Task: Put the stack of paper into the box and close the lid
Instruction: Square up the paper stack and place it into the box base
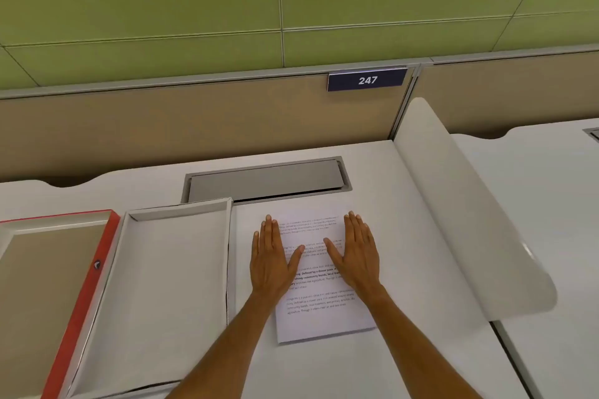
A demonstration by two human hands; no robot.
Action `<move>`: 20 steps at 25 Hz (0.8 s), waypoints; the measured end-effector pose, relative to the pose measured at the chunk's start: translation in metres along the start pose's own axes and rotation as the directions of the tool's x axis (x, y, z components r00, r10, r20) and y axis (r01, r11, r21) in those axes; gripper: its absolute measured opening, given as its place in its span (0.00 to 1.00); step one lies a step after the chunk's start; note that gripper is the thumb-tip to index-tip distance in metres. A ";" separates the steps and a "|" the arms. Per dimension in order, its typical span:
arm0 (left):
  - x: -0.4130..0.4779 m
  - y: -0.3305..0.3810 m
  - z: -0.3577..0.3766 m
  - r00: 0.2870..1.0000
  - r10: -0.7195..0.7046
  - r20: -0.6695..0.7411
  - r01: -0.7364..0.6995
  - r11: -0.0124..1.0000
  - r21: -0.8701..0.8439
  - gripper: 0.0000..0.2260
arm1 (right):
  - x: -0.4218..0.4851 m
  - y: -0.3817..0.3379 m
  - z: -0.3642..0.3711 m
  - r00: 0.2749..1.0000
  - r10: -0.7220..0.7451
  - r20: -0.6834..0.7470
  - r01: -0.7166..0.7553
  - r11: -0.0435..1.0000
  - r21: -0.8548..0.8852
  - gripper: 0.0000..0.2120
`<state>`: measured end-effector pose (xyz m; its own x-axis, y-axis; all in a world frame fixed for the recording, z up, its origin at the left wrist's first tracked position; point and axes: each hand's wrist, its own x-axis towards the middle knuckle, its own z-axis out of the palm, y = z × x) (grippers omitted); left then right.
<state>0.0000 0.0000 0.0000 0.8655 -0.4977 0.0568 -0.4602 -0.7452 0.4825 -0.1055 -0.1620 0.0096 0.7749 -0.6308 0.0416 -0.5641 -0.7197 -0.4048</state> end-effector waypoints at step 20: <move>-0.014 0.036 -0.005 0.839 -0.542 0.051 0.541 0.840 0.027 0.41 | -0.014 -0.018 -0.004 0.923 0.383 -0.024 -0.383 0.924 0.000 0.45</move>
<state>-0.0280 -0.0178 0.0213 0.9652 -0.0366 -0.2588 0.0764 -0.9075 0.4130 -0.1074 -0.1411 0.0201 0.4924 -0.8652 -0.0948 -0.8181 -0.4229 -0.3896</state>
